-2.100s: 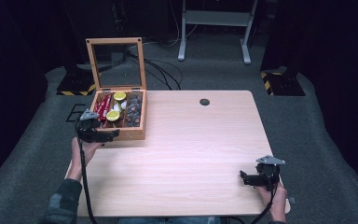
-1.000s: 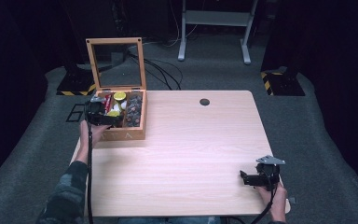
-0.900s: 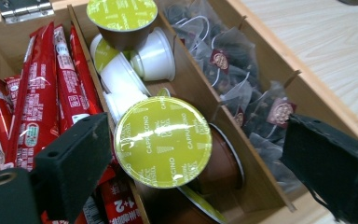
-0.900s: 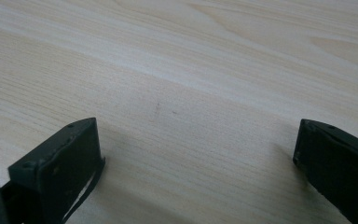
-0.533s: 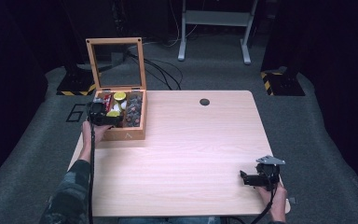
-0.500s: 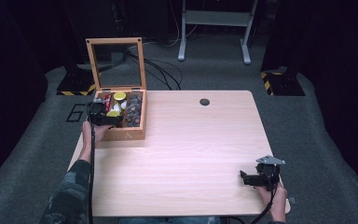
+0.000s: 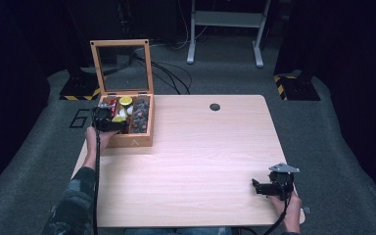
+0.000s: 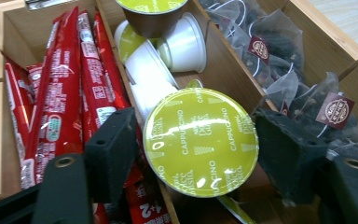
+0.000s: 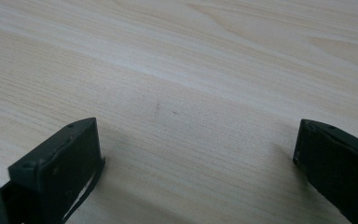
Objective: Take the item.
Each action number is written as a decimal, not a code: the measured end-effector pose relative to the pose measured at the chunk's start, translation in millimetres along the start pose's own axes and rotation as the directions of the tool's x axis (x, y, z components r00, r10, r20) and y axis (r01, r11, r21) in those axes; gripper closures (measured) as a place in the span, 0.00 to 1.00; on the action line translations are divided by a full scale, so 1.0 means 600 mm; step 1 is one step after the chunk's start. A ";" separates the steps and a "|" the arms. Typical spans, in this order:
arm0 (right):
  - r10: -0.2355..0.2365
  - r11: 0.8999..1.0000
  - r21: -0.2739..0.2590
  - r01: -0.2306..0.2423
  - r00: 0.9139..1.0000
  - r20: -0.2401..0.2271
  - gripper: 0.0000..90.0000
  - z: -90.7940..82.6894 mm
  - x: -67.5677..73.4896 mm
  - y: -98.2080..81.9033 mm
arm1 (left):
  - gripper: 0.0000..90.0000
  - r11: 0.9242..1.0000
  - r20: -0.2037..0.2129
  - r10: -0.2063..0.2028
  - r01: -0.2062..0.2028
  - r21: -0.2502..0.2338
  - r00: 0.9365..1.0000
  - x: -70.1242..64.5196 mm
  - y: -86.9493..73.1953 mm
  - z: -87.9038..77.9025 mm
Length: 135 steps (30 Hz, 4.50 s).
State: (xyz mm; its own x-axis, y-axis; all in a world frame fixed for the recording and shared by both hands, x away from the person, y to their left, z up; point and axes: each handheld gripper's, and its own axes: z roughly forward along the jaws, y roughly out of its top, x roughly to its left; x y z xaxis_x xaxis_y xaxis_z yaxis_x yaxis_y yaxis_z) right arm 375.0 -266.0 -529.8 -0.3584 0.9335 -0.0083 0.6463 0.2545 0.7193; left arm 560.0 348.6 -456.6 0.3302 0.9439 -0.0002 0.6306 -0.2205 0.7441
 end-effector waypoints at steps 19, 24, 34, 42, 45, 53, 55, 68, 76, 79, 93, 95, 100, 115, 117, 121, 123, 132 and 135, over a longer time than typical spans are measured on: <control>0.000 1.000 -0.005 0.000 1.000 0.004 0.00 0.000 0.000 0.000 | 0.42 0.999 0.006 0.025 -0.025 -0.049 1.000 -0.008 0.005 -0.017; 0.001 1.000 -0.005 -0.001 1.000 0.005 0.00 0.000 0.000 0.000 | 0.42 0.997 0.006 0.025 -0.025 -0.068 1.000 -0.011 0.007 -0.025; 0.006 1.000 -0.004 -0.006 1.000 0.005 0.00 0.000 0.001 -0.001 | 0.42 0.995 0.027 0.028 -0.026 -0.101 0.999 -0.013 0.012 -0.045; 0.006 1.000 -0.004 -0.006 1.000 0.004 0.00 0.000 0.001 -0.001 | 0.42 0.990 0.033 0.035 -0.030 -0.134 0.999 -0.020 0.017 -0.065; 0.012 1.000 -0.001 -0.012 1.000 0.003 0.00 0.000 0.001 -0.001 | 0.42 0.988 0.034 0.034 -0.029 -0.150 0.999 -0.024 0.018 -0.072; 0.007 1.000 -0.003 -0.007 1.000 0.004 0.00 0.000 0.001 -0.001 | 0.42 0.986 0.036 0.057 -0.051 -0.161 0.998 -0.035 0.024 -0.091; 0.012 1.000 -0.002 -0.012 1.000 0.003 0.00 0.000 0.001 -0.001 | 0.42 0.985 0.038 0.063 -0.056 -0.166 0.997 -0.037 0.025 -0.094; 0.013 1.000 0.000 -0.013 1.000 0.001 0.00 0.000 0.001 -0.001 | 0.42 0.973 0.057 0.094 -0.080 -0.215 0.994 -0.058 0.044 -0.129; 0.013 1.000 -0.001 -0.013 1.000 0.001 0.00 0.000 0.001 -0.001 | 0.42 0.961 0.067 0.147 -0.126 -0.245 0.987 -0.089 0.062 -0.152; 0.014 1.000 -0.001 -0.014 1.000 0.001 0.00 0.000 0.001 -0.001 | 0.42 0.958 0.072 0.163 -0.141 -0.251 0.984 -0.099 0.068 -0.158; 0.013 1.000 -0.002 -0.013 1.000 0.004 0.00 0.000 0.001 -0.001 | 0.42 0.944 0.099 0.216 -0.182 -0.274 0.971 -0.144 0.084 -0.165; 0.012 1.000 -0.002 -0.012 1.000 0.004 0.00 0.000 0.001 -0.001 | 0.42 0.944 0.105 0.221 -0.186 -0.272 0.970 -0.150 0.086 -0.164; 0.012 1.000 -0.002 -0.012 1.000 0.004 0.00 -0.001 0.001 -0.001 | 0.42 0.940 0.114 0.248 -0.211 -0.269 0.962 -0.164 0.090 -0.161; 0.003 1.000 -0.001 -0.002 1.000 0.005 0.00 -0.001 0.001 -0.001 | 0.42 0.935 0.152 0.272 -0.224 -0.277 0.950 -0.208 0.099 -0.146; -0.002 1.000 -0.001 0.002 1.000 0.006 0.00 -0.001 0.000 -0.001 | 0.42 0.934 0.160 0.277 -0.227 -0.274 0.947 -0.215 0.100 -0.143; -0.004 1.000 -0.001 0.004 1.000 0.007 0.00 -0.001 0.000 -0.001 | 0.42 0.932 0.166 0.289 -0.238 -0.272 0.943 -0.225 0.103 -0.138; 0.000 1.000 -0.002 0.000 1.000 0.009 0.00 -0.001 0.001 -0.001 | 0.42 0.930 0.165 0.294 -0.242 -0.276 0.941 -0.230 0.104 -0.136; 0.003 1.000 -0.004 -0.003 1.000 0.009 0.00 -0.001 0.002 -0.001 | 0.42 0.928 0.177 0.305 -0.249 -0.277 0.936 -0.250 0.108 -0.126; -0.001 1.000 -0.002 0.001 1.000 0.008 0.00 -0.001 0.001 -0.001 | 0.42 0.928 0.181 0.307 -0.251 -0.276 0.934 -0.256 0.110 -0.123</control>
State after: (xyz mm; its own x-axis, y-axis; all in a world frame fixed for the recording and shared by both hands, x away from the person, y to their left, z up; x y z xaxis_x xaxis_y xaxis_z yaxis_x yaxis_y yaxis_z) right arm 373.6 -265.6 -529.7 -0.3536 0.9353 -0.0147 0.6443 0.2550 0.7210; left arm 499.2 207.2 -358.3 0.6294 0.7697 0.1071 0.3080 -0.3737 0.8749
